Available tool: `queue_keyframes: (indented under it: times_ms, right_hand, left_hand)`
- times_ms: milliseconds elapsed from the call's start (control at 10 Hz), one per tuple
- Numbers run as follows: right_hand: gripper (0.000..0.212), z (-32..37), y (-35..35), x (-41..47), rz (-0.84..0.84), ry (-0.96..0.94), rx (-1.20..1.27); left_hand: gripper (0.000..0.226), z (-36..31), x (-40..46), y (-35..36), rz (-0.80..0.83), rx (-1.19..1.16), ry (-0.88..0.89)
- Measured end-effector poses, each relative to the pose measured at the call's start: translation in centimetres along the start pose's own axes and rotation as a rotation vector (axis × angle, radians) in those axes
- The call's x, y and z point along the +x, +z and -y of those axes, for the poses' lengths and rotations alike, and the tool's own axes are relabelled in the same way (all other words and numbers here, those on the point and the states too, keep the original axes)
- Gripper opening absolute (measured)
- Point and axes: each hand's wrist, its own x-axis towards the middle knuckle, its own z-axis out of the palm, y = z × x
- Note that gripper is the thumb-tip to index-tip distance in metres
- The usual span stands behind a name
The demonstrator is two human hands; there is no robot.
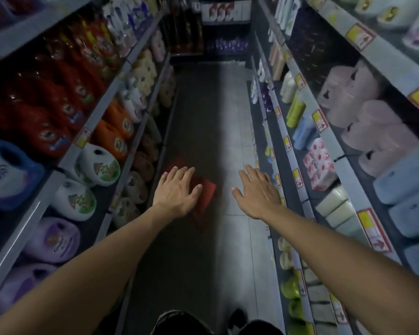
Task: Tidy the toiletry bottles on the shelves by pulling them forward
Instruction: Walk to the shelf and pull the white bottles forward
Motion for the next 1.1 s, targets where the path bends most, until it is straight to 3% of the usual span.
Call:
queue_keyframes:
  times_ms: [400, 700, 900, 1100]
  right_hand:
    - [0.069, -0.6, 0.3, 15.7, 0.051, -0.017, 0.002]
    - [0.065, 0.3, -1.8, 28.9, 0.057, 0.113, 0.014]
    - [0.07, -1.8, -2.0, 33.5, 0.086, 0.252, 0.067]
    - [0.071, -6.8, -1.9, 35.2, 0.07, 0.408, 0.13]
  left_hand:
    - [0.07, 3.7, 15.3, -0.4, 0.006, -0.021, 0.015]
    - [0.07, 8.0, 30.9, -2.2, 0.075, -0.037, 0.103]
    - [0.07, 7.2, 39.0, -2.5, 0.141, -0.013, 0.244]
    - [0.07, 2.3, 45.2, -1.8, 0.22, 0.029, 0.381]
